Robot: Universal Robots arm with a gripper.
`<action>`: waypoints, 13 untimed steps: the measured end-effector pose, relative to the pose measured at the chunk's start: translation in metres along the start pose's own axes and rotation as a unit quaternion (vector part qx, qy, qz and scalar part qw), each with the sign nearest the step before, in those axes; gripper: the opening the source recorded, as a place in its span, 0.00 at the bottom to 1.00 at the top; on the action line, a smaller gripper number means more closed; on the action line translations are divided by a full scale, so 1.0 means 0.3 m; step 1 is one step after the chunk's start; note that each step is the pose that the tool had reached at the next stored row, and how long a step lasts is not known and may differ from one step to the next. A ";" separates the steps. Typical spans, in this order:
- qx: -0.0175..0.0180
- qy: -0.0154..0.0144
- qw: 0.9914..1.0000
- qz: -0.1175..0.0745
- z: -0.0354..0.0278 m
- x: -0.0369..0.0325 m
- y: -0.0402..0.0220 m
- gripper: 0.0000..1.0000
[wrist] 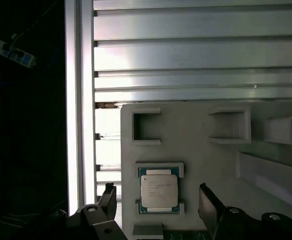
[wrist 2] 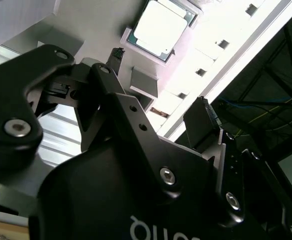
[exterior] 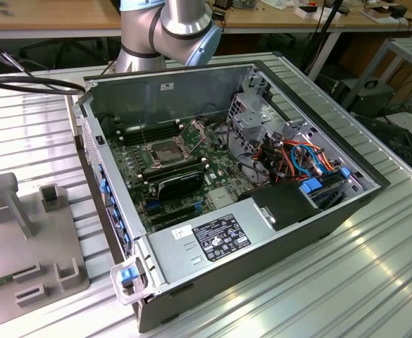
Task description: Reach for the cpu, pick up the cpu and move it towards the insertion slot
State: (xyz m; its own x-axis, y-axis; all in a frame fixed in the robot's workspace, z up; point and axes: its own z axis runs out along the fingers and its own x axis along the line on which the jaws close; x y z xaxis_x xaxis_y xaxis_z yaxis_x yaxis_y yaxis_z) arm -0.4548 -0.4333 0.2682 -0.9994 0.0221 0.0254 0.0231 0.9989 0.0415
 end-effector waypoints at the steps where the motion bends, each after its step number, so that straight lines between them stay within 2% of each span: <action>1: 0.000 0.000 1.000 0.000 0.002 0.000 0.000 0.76; 13: 0.000 0.000 1.000 0.000 0.035 -0.001 -0.001 0.76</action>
State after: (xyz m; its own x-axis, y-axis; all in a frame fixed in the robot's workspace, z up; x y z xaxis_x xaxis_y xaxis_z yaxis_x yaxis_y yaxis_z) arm -0.4548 -0.4333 0.2577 -0.9994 0.0221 0.0253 0.0231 0.9989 0.0415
